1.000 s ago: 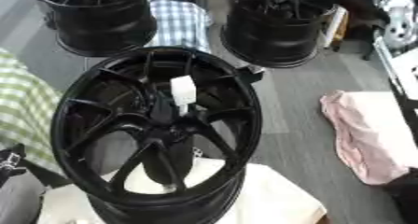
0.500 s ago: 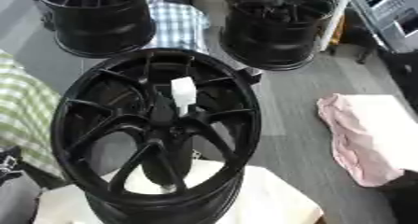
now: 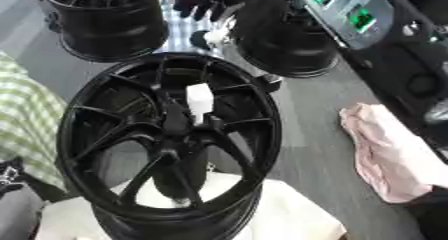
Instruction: Pull the pin out of the wheel hub.
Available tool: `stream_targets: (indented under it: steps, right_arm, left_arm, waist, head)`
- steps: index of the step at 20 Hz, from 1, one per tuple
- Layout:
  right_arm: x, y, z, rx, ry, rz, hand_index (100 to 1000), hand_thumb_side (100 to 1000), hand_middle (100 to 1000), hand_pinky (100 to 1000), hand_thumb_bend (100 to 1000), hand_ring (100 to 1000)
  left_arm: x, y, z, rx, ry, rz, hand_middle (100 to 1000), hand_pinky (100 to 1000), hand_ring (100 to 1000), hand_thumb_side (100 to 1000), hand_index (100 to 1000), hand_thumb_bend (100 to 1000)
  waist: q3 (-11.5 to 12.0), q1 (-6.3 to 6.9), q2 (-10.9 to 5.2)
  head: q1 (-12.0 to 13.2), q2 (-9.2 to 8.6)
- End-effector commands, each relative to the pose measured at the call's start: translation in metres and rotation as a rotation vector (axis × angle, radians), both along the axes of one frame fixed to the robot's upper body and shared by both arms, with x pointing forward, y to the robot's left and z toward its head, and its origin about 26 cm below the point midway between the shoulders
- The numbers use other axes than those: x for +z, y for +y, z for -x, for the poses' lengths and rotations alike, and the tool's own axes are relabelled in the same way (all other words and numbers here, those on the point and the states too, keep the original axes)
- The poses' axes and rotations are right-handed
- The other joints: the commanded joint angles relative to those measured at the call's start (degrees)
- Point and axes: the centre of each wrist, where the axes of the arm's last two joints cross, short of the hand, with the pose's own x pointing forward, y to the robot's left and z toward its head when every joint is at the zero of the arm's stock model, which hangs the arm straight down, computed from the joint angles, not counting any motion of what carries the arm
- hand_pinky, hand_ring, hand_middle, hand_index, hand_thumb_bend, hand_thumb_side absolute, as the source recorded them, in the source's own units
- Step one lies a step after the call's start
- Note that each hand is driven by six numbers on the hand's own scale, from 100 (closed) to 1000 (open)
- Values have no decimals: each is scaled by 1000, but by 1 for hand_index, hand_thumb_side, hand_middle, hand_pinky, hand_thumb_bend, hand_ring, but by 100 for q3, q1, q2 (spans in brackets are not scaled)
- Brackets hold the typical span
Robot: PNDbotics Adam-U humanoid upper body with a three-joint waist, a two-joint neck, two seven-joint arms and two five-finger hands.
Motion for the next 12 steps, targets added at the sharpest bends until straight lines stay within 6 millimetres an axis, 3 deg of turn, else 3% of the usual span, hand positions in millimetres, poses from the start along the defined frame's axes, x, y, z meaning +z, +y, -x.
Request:
stream_targets:
  steps: [1,12]
  right_arm:
    - [-2,8,-6,7,-33,55,995,517,937,901,203,956]
    - [-35,29,-10,86,-30,130,998,534,929,899,204,955]
  left_arm:
    - [12,7,-5,-16,-25,-38,645,701,664,605,754,368]
    - [13,5,-6,-24,-27,-37,645,701,665,606,754,372]
  waist:
    - [3,24,-81]
    - [42,26,-67]
  head:
    - [-21,-12]
    - [-29,-12]
